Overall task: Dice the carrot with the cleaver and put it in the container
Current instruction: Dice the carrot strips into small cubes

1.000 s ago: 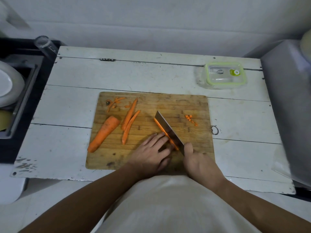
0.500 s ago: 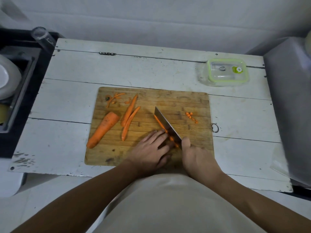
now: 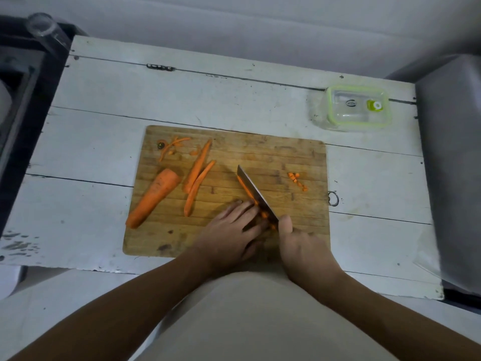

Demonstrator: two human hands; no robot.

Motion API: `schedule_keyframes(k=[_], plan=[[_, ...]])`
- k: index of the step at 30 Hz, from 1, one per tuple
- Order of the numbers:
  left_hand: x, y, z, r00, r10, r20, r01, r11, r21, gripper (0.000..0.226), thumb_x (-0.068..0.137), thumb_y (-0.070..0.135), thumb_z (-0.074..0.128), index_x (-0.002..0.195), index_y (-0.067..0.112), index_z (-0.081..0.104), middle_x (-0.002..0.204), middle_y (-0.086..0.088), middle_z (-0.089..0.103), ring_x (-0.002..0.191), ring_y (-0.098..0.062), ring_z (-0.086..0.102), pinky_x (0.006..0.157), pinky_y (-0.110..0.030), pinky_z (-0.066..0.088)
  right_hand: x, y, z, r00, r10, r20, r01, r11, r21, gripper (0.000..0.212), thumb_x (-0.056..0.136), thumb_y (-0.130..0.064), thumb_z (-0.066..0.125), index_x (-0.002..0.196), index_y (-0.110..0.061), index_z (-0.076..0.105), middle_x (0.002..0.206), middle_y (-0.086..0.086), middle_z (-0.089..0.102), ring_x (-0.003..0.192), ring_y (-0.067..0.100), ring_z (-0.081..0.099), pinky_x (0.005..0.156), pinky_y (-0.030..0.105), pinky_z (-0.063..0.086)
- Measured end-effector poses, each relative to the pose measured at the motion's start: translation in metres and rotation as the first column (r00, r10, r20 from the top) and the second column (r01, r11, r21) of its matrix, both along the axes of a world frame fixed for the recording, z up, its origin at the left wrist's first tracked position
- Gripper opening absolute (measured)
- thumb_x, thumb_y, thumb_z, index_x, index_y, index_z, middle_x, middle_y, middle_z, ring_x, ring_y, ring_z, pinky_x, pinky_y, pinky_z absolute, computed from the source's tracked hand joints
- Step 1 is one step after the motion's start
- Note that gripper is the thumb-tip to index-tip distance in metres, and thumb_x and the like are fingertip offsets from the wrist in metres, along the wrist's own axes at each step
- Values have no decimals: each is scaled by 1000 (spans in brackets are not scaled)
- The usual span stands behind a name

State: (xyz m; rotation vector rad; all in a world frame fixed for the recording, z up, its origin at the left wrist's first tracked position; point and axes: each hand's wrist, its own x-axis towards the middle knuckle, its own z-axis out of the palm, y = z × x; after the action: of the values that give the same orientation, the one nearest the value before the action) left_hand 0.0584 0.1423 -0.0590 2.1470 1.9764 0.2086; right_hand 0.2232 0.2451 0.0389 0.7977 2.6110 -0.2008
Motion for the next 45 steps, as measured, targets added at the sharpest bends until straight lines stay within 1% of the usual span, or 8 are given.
schedule_keyframes(k=[2, 4, 6, 16, 22, 28, 36, 45], plan=[[0, 0, -2, 1000, -1, -1, 1, 1000, 11, 49, 101, 47, 48, 145, 25, 54, 152, -13, 48, 145, -34, 37, 120, -51, 30, -5, 0, 2, 1000, 17, 24, -16, 1000, -24, 65, 60, -8, 81, 114, -3, 46, 61, 4, 62, 44, 24, 61, 40, 31, 37], [0, 0, -4, 1000, 0, -2, 0, 1000, 23, 49, 100, 47, 50, 144, 25, 55, 151, -13, 48, 145, -33, 37, 120, -51, 31, -11, 0, 6, 1000, -12, 19, 13, 998, -62, 47, 92, -10, 53, 134, -6, 32, 90, 6, 69, 76, 29, 70, 58, 35, 42], [0, 0, -3, 1000, -3, -9, 3, 1000, 15, 49, 99, 47, 52, 143, 25, 56, 150, -13, 49, 145, -33, 37, 119, -51, 32, -9, 0, -1, 1000, -18, -15, 18, 1000, -22, 46, 98, -9, 39, 141, -7, 25, 101, 6, 69, 88, 30, 70, 64, 35, 40], [3, -1, 0, 1000, 11, 6, -11, 1000, -10, 51, 98, 50, 47, 140, 23, 56, 151, -13, 47, 147, -33, 34, 119, -51, 31, -13, -6, -4, 995, -89, -41, 89, 996, -16, 33, 101, -11, 38, 133, -12, 30, 97, 7, 70, 86, 31, 71, 63, 39, 45], [3, 0, 1, 999, 34, 8, -34, 999, 28, 50, 95, 50, 53, 138, 26, 58, 149, -12, 50, 145, -31, 37, 119, -48, 32, -16, -5, -8, 993, -101, -54, 100, 994, -32, 32, 98, -7, 35, 129, -11, 33, 98, 9, 70, 87, 35, 69, 62, 37, 39], [5, 0, 6, 999, 38, 28, -40, 997, 66, 46, 92, 46, 58, 133, 24, 61, 143, -11, 54, 142, -32, 41, 117, -48, 35, -5, 11, -11, 896, -400, -191, 347, 901, -258, 19, 100, -22, 44, 118, -17, 36, 96, 17, 68, 89, 42, 65, 69, 42, 48], [7, 1, 9, 999, 39, -11, -39, 999, 34, 50, 91, 47, 58, 135, 24, 59, 142, -10, 54, 139, -33, 44, 115, -50, 39, -1, 9, -13, 890, -413, -192, 363, 898, -247, 20, 98, -22, 43, 115, -22, 35, 99, 16, 68, 91, 41, 64, 75, 46, 53], [5, 2, 6, 1000, 14, -9, -13, 998, 54, 48, 92, 46, 56, 133, 21, 60, 140, -12, 54, 138, -34, 43, 115, -49, 37, -24, 3, 3, 937, -322, -133, 302, 941, -154, 23, 96, -8, 42, 117, -14, 36, 96, 12, 68, 89, 36, 68, 64, 39, 43]])
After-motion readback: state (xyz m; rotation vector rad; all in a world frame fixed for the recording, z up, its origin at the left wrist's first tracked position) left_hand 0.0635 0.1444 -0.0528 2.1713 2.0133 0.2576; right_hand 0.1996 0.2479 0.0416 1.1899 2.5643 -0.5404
